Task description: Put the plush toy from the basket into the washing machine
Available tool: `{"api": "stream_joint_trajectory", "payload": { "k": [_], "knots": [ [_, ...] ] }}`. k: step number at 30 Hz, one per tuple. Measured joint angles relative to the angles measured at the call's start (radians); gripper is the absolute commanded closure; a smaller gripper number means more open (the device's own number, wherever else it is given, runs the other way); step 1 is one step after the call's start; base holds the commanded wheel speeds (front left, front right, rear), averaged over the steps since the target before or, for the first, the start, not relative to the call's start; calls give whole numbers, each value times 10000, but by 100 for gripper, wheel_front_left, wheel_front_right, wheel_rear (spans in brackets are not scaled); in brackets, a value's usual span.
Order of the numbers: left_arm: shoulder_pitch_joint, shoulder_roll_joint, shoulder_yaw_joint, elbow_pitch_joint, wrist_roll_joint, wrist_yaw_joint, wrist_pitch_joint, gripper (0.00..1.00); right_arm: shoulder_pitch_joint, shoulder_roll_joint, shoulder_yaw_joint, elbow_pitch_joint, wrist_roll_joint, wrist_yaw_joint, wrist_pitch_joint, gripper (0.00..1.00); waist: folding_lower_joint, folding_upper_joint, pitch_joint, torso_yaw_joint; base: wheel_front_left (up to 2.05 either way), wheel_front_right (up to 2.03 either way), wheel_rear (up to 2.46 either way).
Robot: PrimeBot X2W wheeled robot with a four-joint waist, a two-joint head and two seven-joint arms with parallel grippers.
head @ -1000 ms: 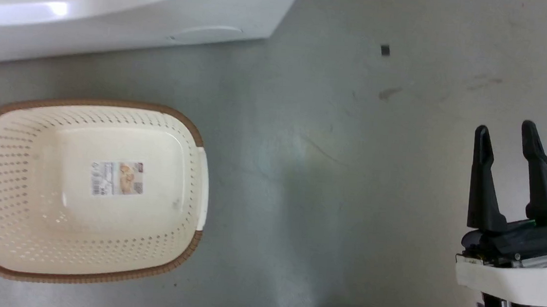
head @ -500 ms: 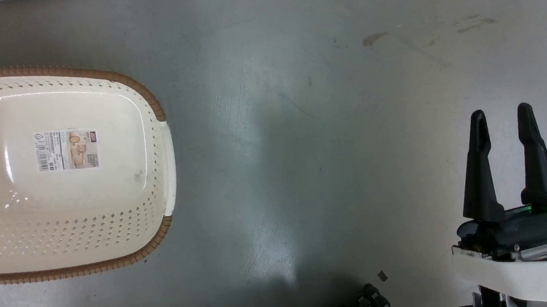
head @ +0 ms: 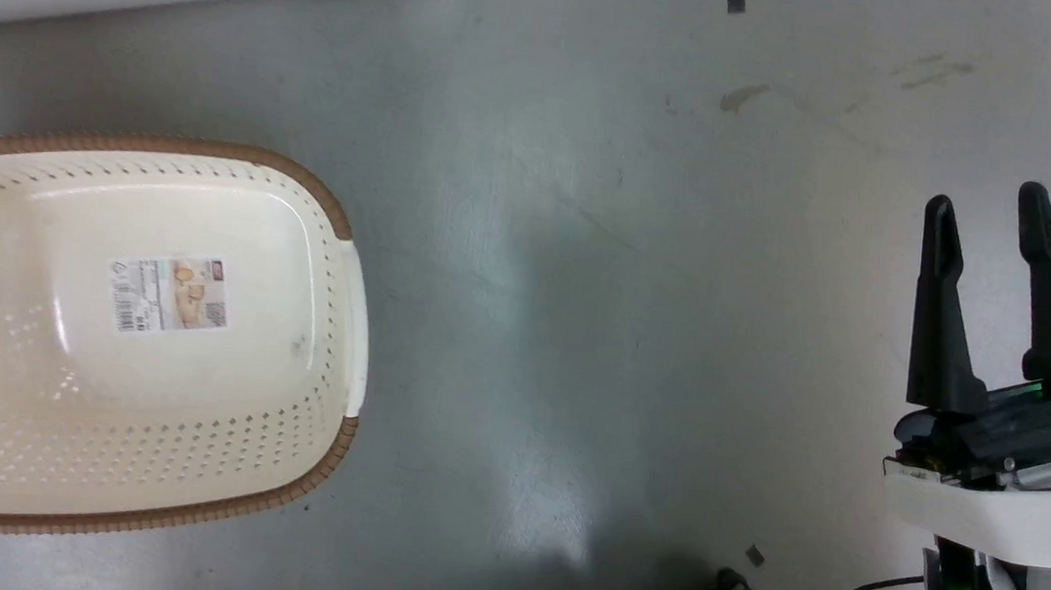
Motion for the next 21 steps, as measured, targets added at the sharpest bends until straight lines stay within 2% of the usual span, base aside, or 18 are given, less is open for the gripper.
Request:
{"api": "stream_joint_trajectory", "payload": {
  "k": [7,12,17,21],
  "knots": [
    [1094,-663,-153,715,-295,0,-1279,0,-23,2,-270,221,-518,0,0,0,-1,0,-1055,341,0,0,0],
    [2440,-1319,-10,462,-744,10,-1678,0,115,0,-546,462,-848,0,0,0,-1,0,-2157,654,0,0,0],
    [4413,-1977,520,-1687,-1325,142,-1716,0,477,0,-754,675,-1237,0,0,0,-2,1,-3359,1075,0,0,0],
    [6563,-2483,1049,-3404,-1703,431,-1714,0,828,2,-849,859,-1430,0,0,0,-2,1,-4283,1467,0,0,0]
  ]
}}
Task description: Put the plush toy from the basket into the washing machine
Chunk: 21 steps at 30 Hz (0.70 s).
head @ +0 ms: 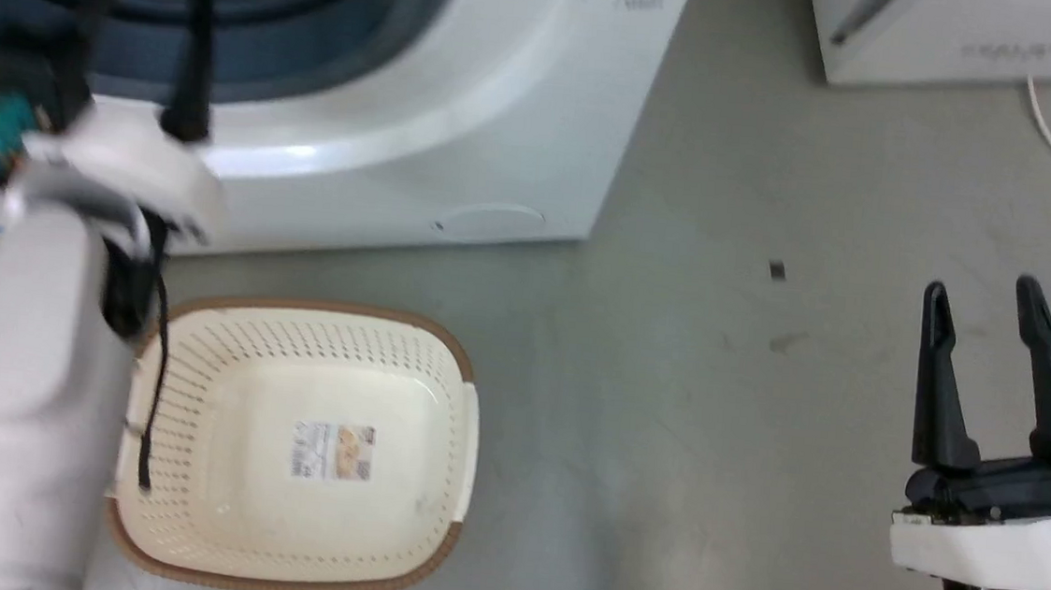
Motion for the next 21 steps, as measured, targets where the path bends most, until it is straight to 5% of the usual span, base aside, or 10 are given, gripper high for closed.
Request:
{"api": "stream_joint_trajectory", "payload": {
  "k": [11,21],
  "knots": [
    [5313,-1306,748,-3891,-132,466,0,0,900,0,-94,324,-117,0,0,0,-1,0,-1955,977,0,0,0],
    [7616,-2157,1135,-5396,391,803,0,0,1477,-2,73,642,-188,0,0,0,-2,0,-2992,1292,0,0,0]
  ]
}}
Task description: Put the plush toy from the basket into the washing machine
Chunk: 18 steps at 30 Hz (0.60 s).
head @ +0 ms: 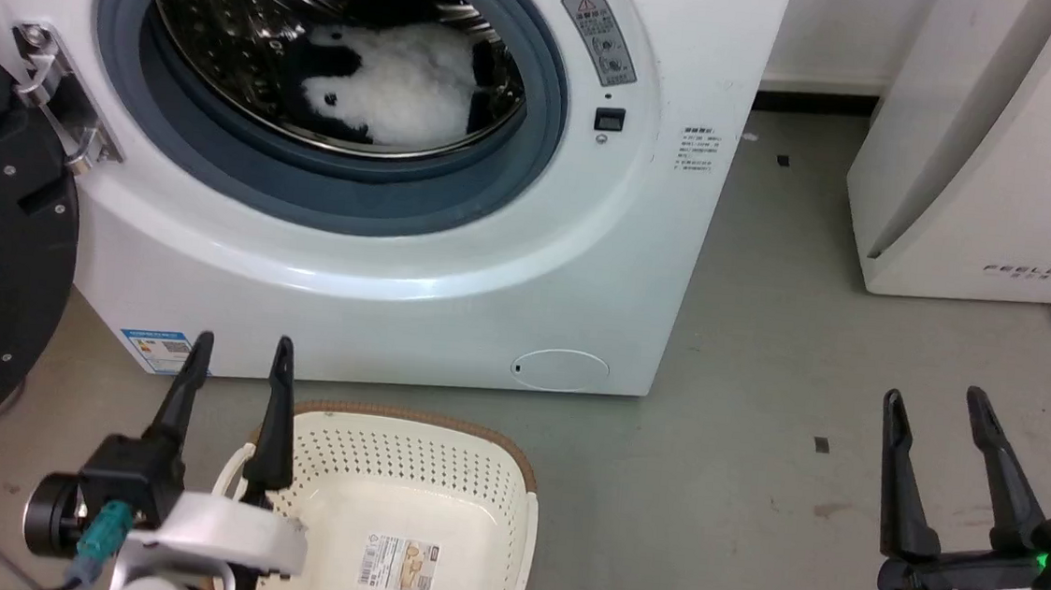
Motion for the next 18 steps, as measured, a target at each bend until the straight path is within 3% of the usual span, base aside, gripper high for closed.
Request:
{"api": "stream_joint_trajectory", "payload": {
  "k": [14,15,18],
  "knots": [
    [1100,-545,105,-27,343,-2,0,0,300,2,182,127,6,0,0,0,1,0,-368,103,0,0,0],
    [1109,-573,111,-12,341,0,6,100,312,2,188,136,12,0,2,100,1,0,-378,113,0,0,0],
    [1108,-577,105,-15,339,0,6,100,310,2,186,136,12,0,6,100,1,0,-383,115,0,0,0]
  ]
}}
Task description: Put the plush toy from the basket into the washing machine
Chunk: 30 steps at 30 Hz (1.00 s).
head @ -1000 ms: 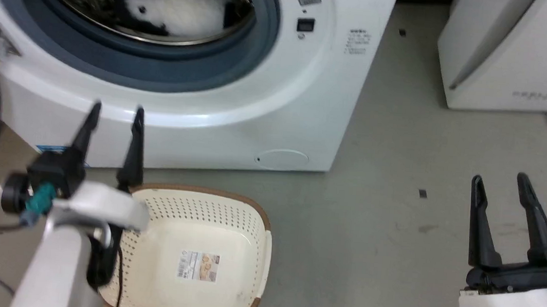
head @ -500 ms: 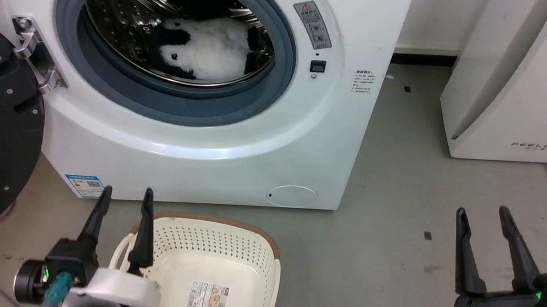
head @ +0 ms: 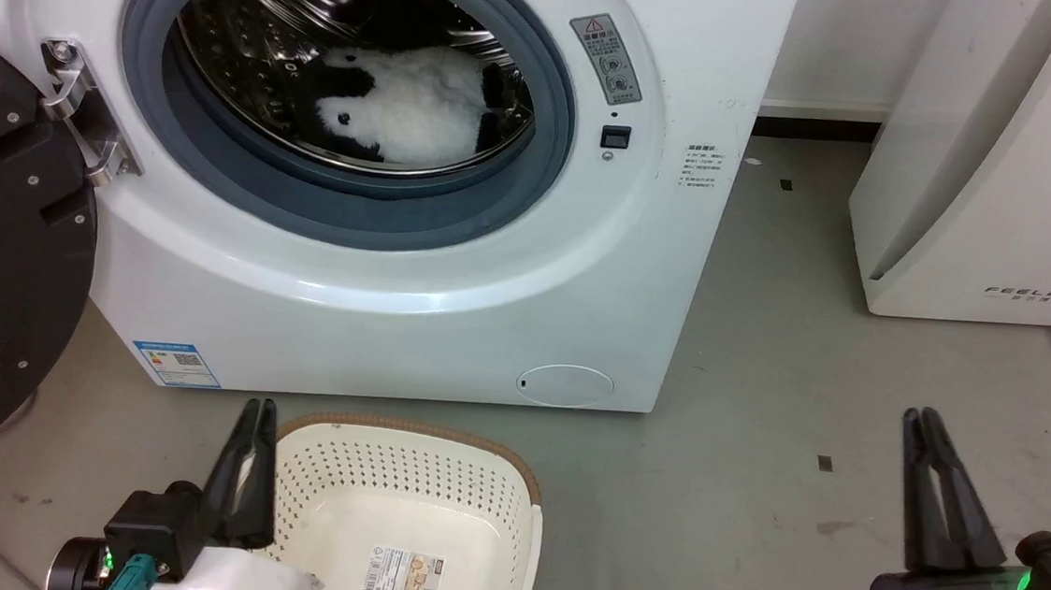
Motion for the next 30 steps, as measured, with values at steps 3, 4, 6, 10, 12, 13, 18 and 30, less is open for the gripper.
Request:
{"api": "stream_joint_trajectory", "payload": {
  "k": [3,4,6,10,12,13,18,30],
  "knots": [
    [0,0,0,-4,2,0,15,100,0,0,-2,0,-2,0,10,100,0,0,-13,2,0,0,0],
    [0,0,-4,-8,2,0,19,100,0,0,-4,0,-2,0,12,100,0,0,-20,3,0,0,0],
    [0,-2,0,-15,4,0,92,100,0,0,0,2,-12,0,79,100,0,0,-33,5,0,0,0],
    [0,-4,2,-36,10,0,150,100,-1,0,10,12,-25,0,142,100,0,0,-59,9,0,0,0],
    [0,-4,2,-52,46,0,192,100,-1,0,13,19,-73,0,207,100,1,0,-73,11,0,0,0],
    [0,-4,4,-61,79,0,207,100,-1,0,19,23,-86,0,224,100,1,0,-79,11,0,0,0],
    [0,-8,6,-92,111,0,330,100,-1,0,31,50,-144,0,322,100,1,0,-112,16,0,0,0],
    [0,-21,15,-178,274,0,546,100,-6,0,82,102,-188,0,539,100,1,0,-191,28,0,0,0]
  ]
}}
